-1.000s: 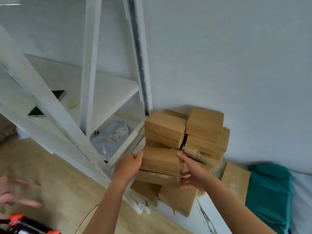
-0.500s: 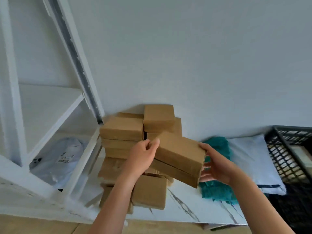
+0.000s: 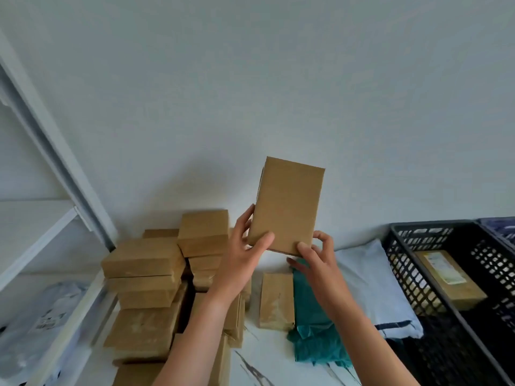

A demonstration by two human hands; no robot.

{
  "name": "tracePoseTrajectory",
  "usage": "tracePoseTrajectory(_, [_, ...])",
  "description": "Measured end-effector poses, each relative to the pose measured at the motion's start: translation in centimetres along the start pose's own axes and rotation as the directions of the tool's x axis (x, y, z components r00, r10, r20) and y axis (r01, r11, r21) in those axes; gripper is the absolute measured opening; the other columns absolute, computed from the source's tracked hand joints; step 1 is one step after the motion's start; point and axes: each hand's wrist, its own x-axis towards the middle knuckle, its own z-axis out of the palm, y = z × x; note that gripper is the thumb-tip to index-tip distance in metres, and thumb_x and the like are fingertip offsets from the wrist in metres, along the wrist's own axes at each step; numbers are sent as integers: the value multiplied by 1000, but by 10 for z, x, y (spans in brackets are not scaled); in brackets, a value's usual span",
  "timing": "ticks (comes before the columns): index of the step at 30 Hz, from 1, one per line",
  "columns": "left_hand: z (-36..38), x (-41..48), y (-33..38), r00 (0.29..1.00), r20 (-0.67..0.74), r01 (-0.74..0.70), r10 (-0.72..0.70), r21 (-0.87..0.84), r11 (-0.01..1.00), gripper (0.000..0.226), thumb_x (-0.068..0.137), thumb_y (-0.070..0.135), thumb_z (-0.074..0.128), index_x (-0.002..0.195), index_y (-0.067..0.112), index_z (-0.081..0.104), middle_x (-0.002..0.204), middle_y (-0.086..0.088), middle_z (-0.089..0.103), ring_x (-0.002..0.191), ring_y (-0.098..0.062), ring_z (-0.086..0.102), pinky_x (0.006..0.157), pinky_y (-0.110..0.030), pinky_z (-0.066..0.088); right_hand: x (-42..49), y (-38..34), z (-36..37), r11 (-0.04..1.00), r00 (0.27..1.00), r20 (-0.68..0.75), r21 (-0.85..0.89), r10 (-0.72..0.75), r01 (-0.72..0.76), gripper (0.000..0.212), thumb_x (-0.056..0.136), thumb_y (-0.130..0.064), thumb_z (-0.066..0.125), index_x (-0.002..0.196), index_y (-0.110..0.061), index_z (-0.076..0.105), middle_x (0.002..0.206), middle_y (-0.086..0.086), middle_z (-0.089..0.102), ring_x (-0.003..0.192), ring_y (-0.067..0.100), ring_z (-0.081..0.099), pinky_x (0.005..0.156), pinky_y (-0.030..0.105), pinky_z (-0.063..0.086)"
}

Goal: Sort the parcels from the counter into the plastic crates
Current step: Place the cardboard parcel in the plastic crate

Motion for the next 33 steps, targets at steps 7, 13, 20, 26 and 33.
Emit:
tracePoseTrajectory(7, [19, -8, 15, 982, -47, -170, 181, 173, 970, 69, 86, 63, 72, 147, 54, 41, 146, 21, 49, 133, -8, 54, 105, -34, 54, 21, -17, -21, 944, 988, 149, 330, -43, -9, 55, 89, -25, 61, 139, -9, 48, 136, 22, 61, 126, 38, 59, 114, 57, 46])
tracePoseTrajectory(13, [44, -25, 31, 906, -52, -344, 420, 488, 802, 78, 81, 60, 79, 147, 41, 44, 144, 11, 32, 135, 5, 38, 91, 1, 42, 22, -15, -28, 792, 967, 255, 593, -16, -143, 81, 65, -27, 82, 139, -4, 57, 132, 21, 62, 120, 39, 60, 111, 50, 43])
tracePoseTrajectory(20, [17, -9, 15, 991, -62, -118, 115, -42, 992, 51, 94, 36, 63, 143, 40, 48, 138, 15, 61, 128, -8, 60, 106, -34, 53, 10, -27, 0, 979, 989, 22, 148, -145, 140, 57, 80, -35, 72, 132, -21, 53, 124, 4, 67, 118, 24, 63, 98, 39, 52])
tracePoseTrajectory(26, [-13, 4, -4, 968, -24, 194, -250, -561, 804, 56, 94, 32, 54, 146, 10, 52, 139, -24, 64, 132, -41, 60, 102, -53, 53, -11, -31, 38, 848, 932, -6, -417, -363, 327, 66, 77, -64, 77, 130, -53, 41, 136, -9, 51, 114, 2, 63, 97, 27, 56])
tracePoseTrajectory(33, [-18, -3, 15, 965, -230, 41, -130, -355, 934, 60, 96, 72, 33, 126, 34, 69, 116, 4, 76, 107, -18, 67, 95, -44, 48, -23, -51, 30, 803, 925, 57, -479, -376, 356, 57, 84, -76, 54, 136, -53, 52, 138, -20, 47, 121, -5, 54, 109, 31, 48])
